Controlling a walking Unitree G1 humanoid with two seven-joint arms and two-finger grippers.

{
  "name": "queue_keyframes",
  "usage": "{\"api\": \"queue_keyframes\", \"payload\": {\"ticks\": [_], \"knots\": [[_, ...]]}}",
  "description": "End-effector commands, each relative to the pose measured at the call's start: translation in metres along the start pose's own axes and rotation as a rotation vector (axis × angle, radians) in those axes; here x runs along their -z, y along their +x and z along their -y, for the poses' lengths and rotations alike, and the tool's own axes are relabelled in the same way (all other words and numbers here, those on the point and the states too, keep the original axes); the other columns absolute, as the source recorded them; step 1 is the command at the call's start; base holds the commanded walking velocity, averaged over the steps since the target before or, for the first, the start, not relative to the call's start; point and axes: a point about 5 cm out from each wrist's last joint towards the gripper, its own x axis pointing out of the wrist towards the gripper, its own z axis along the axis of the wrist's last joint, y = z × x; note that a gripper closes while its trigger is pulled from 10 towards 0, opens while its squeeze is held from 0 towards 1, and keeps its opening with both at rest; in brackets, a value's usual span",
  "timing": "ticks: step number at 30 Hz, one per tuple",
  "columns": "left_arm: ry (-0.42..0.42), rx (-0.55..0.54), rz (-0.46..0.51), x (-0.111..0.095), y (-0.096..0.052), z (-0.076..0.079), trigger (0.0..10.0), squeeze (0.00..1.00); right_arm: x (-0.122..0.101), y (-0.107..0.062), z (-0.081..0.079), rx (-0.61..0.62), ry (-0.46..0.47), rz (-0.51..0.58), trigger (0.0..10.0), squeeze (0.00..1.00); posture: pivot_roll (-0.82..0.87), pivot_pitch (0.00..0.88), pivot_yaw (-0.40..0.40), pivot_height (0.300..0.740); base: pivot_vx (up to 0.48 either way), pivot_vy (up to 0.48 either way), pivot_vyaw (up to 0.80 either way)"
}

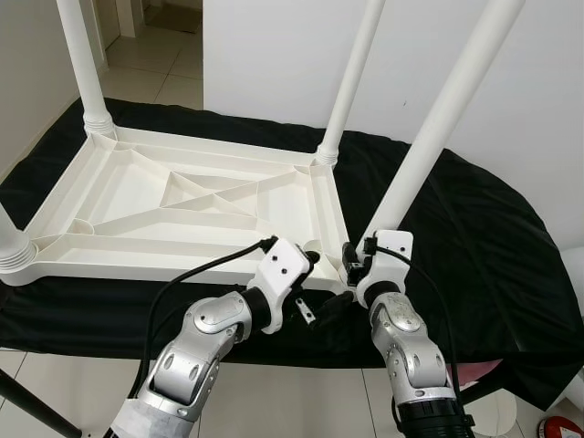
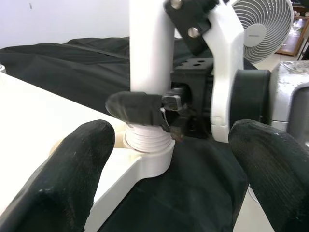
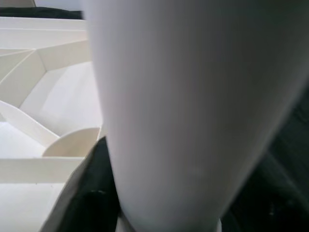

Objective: Building children table

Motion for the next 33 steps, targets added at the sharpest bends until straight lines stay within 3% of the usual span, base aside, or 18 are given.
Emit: {"api": "queue_keyframes", "payload": {"ticks": [1,8,10,12,13,14,15,21,33], "knots": [[0.007,-0.05,-0.008,0.002,0.004,0.0,10.0,0.0,0.007,-0.004,0.01,0.025,0.017,-0.022,10.0,1.0,0.01,0.0,-0.155,0.74,0.0,0.0,0.0],[0.006,-0.043,-0.004,0.001,0.006,0.002,10.0,0.0,0.003,-0.006,0.018,-0.041,0.029,0.006,10.0,1.0,0.01,0.0,-0.157,0.74,0.0,0.0,0.0],[0.003,-0.037,0.001,0.001,0.007,0.004,10.0,0.0,0.001,-0.007,0.024,-0.178,-0.004,0.034,10.0,1.0,0.01,0.0,-0.157,0.74,0.0,0.0,0.0],[0.003,-0.037,0.001,0.001,0.007,0.004,10.0,0.0,0.001,-0.007,0.024,-0.178,-0.004,0.034,10.0,1.0,0.01,0.0,-0.157,0.74,0.0,0.0,0.0],[0.002,-0.036,0.003,0.0,0.008,0.004,10.0,0.0,-0.001,-0.006,0.028,-0.236,-0.025,0.04,10.0,1.0,0.01,0.0,-0.157,0.74,0.0,0.0,0.0],[0.0,-0.034,0.006,0.0,0.009,0.005,10.0,0.0,-0.001,-0.006,0.032,-0.334,-0.064,0.044,10.0,0.0,0.01,0.0,-0.154,0.74,0.0,0.0,0.0],[0.0,-0.033,0.008,-0.001,0.009,0.005,10.0,0.0,-0.002,-0.005,0.035,-0.407,-0.098,0.048,10.0,0.0,0.01,0.0,-0.15,0.74,0.0,0.0,0.0],[0.003,-0.034,0.01,-0.001,0.01,0.004,10.0,0.0,-0.001,-0.002,0.039,-0.563,-0.135,0.042,10.0,0.0,0.02,0.0,-0.148,0.74,0.0,0.0,0.0],[0.009,-0.038,0.013,-0.003,0.01,0.003,10.0,0.0,0.008,0.019,0.032,-0.708,-0.193,-0.002,10.0,0.0,0.04,0.0,-0.151,0.74,0.0,0.0,0.0]]}}
